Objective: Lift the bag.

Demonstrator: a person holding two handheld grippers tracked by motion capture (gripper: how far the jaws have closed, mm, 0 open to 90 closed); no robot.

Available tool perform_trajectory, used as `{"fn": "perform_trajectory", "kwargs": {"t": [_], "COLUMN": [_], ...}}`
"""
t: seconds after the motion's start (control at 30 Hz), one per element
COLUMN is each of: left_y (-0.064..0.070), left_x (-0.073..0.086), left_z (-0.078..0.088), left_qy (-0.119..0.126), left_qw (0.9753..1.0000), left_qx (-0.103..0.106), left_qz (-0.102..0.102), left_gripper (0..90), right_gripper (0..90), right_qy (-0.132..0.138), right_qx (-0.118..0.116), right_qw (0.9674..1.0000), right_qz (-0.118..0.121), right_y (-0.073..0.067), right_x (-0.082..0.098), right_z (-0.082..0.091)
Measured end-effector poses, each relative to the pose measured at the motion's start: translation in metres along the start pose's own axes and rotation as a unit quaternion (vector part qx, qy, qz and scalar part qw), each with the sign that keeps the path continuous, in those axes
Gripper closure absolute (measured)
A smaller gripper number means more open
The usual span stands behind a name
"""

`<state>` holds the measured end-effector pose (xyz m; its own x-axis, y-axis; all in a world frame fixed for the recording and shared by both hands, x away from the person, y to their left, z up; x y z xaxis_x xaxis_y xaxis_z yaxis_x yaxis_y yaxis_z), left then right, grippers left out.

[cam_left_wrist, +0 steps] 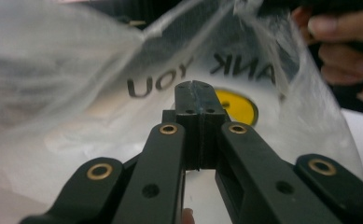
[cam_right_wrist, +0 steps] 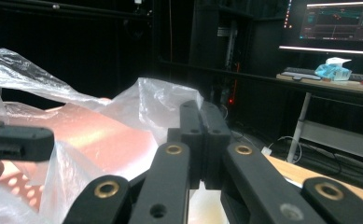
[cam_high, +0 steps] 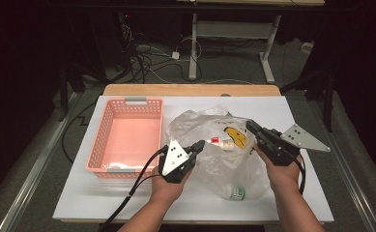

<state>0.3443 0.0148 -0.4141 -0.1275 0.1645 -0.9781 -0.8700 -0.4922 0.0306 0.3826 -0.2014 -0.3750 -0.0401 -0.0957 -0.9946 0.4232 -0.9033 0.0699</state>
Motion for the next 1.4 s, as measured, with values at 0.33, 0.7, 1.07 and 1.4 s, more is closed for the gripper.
{"fn": "perform_trajectory", "kwargs": {"t": [0.33, 0.7, 1.07, 1.4], "left_y": [-0.01, -0.025, -0.013, -0.004], "left_x": [-0.02, -0.039, -0.073, -0.097], "left_z": [-0.006, 0.007, 0.018, 0.013], "left_qy": [0.02, 0.033, 0.065, 0.089], "left_qw": [0.9997, 0.9987, 0.9956, 0.9937], "left_qx": [-0.006, -0.032, -0.035, -0.02], "left_qz": [-0.009, -0.02, -0.058, -0.065], "left_gripper": [88.3, 88.3, 88.3, 88.3], "right_gripper": [90.0, 90.0, 90.0, 90.0], "right_qy": [0.004, 0.035, 0.051, 0.063], "right_qx": [0.02, 0.05, 0.044, 0.019], "right_qw": [0.9993, 0.9975, 0.9966, 0.9972], "right_qz": [-0.031, -0.037, -0.047, -0.037], "right_y": [0.01, 0.038, 0.027, 0.004], "right_x": [-0.001, -0.028, -0.037, -0.047], "right_z": [-0.021, -0.013, -0.011, -0.007]}}
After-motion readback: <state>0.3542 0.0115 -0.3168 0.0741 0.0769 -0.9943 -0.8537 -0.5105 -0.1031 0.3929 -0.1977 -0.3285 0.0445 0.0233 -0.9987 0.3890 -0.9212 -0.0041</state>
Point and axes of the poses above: each handheld gripper's, and its own axes: z roughly backward along the jaws, x roughly out of its underside, y roughly to its right, the point moved 6 cm from there along -z, roughly forward along the jaws, and after that the axes turned 15 degrees about x, right-handed, at the moved point
